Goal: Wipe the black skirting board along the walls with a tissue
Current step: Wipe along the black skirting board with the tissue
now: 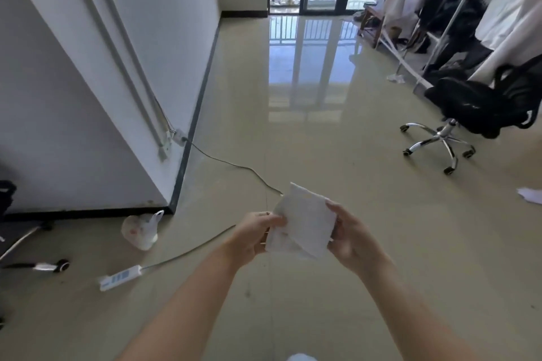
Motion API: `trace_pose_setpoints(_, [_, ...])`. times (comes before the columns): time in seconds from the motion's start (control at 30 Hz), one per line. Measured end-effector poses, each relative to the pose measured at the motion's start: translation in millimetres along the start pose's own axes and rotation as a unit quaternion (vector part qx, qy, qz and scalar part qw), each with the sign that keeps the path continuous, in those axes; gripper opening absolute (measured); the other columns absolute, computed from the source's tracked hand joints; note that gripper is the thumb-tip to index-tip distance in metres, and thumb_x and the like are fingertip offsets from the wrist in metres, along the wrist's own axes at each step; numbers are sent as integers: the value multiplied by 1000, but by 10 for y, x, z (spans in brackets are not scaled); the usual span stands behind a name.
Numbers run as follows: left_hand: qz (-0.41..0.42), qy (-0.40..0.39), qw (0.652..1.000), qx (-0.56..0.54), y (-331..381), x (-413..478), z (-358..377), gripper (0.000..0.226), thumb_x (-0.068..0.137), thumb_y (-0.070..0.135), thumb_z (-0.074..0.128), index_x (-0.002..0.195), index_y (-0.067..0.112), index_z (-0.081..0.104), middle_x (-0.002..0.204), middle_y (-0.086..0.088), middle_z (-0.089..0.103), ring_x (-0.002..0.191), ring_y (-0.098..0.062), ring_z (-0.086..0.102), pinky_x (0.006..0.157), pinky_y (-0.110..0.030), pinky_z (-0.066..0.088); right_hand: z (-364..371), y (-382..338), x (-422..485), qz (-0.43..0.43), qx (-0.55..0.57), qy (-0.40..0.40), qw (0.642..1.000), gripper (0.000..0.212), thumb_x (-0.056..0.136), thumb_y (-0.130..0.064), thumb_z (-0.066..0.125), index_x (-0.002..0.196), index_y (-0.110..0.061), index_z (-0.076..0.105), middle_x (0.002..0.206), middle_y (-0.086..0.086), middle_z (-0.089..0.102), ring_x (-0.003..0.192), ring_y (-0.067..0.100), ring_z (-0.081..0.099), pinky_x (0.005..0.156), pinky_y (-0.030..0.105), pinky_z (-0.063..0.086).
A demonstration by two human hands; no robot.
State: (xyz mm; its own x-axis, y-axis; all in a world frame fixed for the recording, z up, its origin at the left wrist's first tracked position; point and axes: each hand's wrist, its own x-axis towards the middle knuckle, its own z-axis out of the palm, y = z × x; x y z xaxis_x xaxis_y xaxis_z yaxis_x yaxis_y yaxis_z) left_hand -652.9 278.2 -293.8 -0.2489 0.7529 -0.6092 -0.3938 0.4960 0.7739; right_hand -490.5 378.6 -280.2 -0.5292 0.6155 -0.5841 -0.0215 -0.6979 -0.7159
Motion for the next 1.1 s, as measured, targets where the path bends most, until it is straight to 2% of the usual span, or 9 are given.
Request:
trace_pose_setpoints(0.07, [3,5,999,-34,294,388,-53,4,86,10,61,90,10,62,78,-7,65,63,-18,61,54,-23,52,48,-219,351,29,46,-22,998,21,89,-25,57,103,-13,68,88,4,69,78,18,63,64,29,50])
trace_pose_setpoints(0.2, [-16,1,999,-50,833,1214,-166,10,87,5,57,95,8,61,84,-10,63,65,-20,60,49,-23,52,100,-613,1189,85,-62,-32,994,21,87,-17,60,104,-9,67,78,5,67,59,15,63,53,24,50])
trace_pose_setpoints(0.4, [-35,4,998,-56,1733,2439,-314,11,88,7,53,90,16,60,77,-3,62,59,-13,60,55,-22,52,180,-1666,2610,44,-121,-101,987,31,88,1,51,110,-13,68,83,4,64,62,13,54,50,21,41])
trace_pose_setpoints(0.57, [4,-12,990,-140,2471,3206,-573,17,91,7,54,95,20,64,89,-4,65,75,-16,62,76,-32,53,486,-2475,3652,78,-163,-138,974,33,89,4,46,85,-15,73,71,1,64,56,11,56,55,22,43])
trace_pose_setpoints(0.67, [30,-10,981,-194,2796,3555,-897,16,92,6,53,95,17,65,92,-6,65,78,-18,64,71,-29,56,856,-2784,4229,94,-195,-155,964,38,86,7,45,65,-14,69,64,1,59,54,11,54,60,24,42])
trace_pose_setpoints(0.8, [-6,57,984,-171,3190,4027,-1422,23,87,10,41,87,12,64,85,-9,63,76,-23,59,68,-31,53,1409,-3022,5081,120,-218,-151,957,16,76,-7,51,71,-10,66,73,7,62,62,18,57,61,26,47])
trace_pose_setpoints(0.9, [-5,103,985,-138,3455,4387,-1815,18,79,26,56,77,10,65,74,-7,63,73,-25,60,68,-35,55,1827,-3106,5713,147,-246,-124,950,28,82,-17,43,73,-5,67,75,10,67,64,23,59,63,28,48])
trace_pose_setpoints(1.0, [9,168,985,-35,3701,4778,-2228,16,83,20,68,79,9,59,79,-10,62,72,-21,61,66,-32,56,2369,-3142,6233,130,-336,-137,923,13,76,-19,61,81,-9,67,78,7,64,66,19,58,61,25,49])
trace_pose_setpoints(1.1, [9,301,952,56,3920,5159,-2620,23,79,16,71,66,14,51,66,-2,56,59,-14,51,54,-23,43,2917,-3103,6684,60,-391,-128,909,46,53,-10,64,99,-10,57,88,8,61,70,17,58,59,26,50])
